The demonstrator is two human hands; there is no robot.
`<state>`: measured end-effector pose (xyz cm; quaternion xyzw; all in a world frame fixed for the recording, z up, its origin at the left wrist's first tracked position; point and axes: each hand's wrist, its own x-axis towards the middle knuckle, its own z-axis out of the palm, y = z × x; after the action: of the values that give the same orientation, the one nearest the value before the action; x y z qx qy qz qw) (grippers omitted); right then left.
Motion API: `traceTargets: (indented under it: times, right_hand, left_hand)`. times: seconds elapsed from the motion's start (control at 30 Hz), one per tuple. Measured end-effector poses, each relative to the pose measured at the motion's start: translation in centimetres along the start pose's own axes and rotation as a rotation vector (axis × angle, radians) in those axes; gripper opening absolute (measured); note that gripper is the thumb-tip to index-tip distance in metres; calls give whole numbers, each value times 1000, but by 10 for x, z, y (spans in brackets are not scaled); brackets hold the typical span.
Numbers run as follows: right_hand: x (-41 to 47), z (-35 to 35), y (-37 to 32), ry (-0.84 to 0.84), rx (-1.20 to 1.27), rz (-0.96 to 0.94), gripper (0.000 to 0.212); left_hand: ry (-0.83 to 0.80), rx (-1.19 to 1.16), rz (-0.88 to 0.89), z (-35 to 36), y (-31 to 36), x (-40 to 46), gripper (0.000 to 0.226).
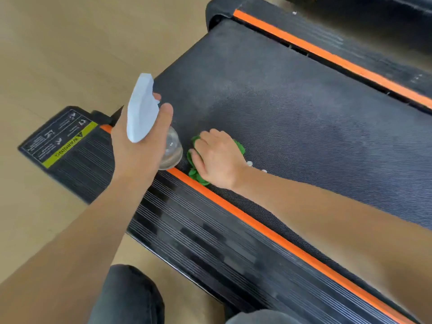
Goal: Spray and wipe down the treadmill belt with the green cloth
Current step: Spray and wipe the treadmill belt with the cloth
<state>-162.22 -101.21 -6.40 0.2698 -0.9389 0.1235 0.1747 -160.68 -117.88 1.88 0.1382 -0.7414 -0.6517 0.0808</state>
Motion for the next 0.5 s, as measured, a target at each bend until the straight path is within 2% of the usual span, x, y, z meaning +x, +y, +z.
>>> traceTargets:
  times: [0.1,0.33,0.5]
  right_hand:
    - [7,-1,-7,-6,10,40,29]
    - [-104,-68,28,-267,104,-160,31]
    - [-101,-65,35,-206,82,-274,33]
  left_hand:
    - [71,-60,-11,5,-4,9,37]
    - [98,-110,-16,10,-16,21,23]
    - [130,-120,-46,18,-29,20,29]
